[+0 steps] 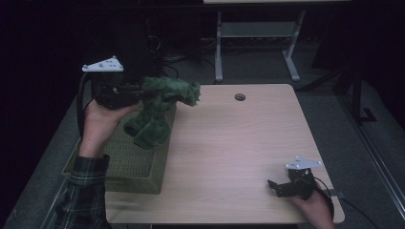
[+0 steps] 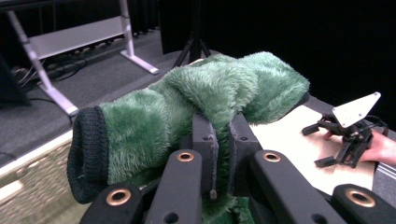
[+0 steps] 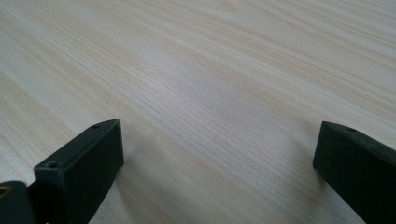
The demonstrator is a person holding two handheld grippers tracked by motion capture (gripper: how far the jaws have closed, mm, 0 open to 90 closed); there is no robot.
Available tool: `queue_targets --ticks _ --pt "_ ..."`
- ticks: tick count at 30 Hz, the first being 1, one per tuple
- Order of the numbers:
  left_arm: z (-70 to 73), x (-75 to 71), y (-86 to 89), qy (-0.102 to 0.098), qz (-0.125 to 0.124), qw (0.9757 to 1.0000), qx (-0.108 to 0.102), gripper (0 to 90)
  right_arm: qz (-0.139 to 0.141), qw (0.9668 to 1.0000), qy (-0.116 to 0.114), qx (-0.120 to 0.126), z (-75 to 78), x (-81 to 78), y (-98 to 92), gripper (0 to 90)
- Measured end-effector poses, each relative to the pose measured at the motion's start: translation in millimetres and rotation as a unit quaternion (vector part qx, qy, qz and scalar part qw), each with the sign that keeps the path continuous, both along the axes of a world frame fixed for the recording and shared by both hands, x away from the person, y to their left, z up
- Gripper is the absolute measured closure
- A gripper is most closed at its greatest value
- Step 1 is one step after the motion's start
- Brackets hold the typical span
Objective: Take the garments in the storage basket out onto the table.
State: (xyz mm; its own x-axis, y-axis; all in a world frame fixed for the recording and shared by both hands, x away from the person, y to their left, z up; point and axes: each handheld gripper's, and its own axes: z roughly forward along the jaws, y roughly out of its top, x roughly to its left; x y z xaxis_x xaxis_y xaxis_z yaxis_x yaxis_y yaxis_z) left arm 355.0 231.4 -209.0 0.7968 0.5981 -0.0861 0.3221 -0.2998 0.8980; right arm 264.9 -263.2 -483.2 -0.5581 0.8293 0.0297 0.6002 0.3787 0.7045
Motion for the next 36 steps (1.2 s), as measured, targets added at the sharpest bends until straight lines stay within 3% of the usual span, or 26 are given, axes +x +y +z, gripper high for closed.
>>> queue_targets --ticks 11,15,20,27,36 --pt "-24.5 4.0 -48.6 0.012 -0.024 0.9996 -0.013 84.1 0.000 1.0000 0.000 0.000 0.0 0.1 0.0 1.4" --pt "-35.4 3.0 -64.8 0.015 -0.029 0.9994 -0.004 84.1 0.000 1.0000 0.000 0.000 0.0 0.0 0.0 1.4" --pt "-46.6 1.8 -78.6 0.024 -0.034 0.9991 0.002 84.1 0.000 1.0000 -0.001 0.000 0.0 0.1 0.0 1.4" --pt "-62.8 0.9 -95.7 0.040 -0.044 0.9982 -0.007 84.2 0.000 1.0000 0.000 0.000 0.0 0.0 0.1 1.4" --pt "-95.3 -0.4 -126.3 0.060 -0.061 0.9963 -0.008 84.4 0.000 1.0000 0.001 0.000 0.1 -0.1 0.2 1.3"
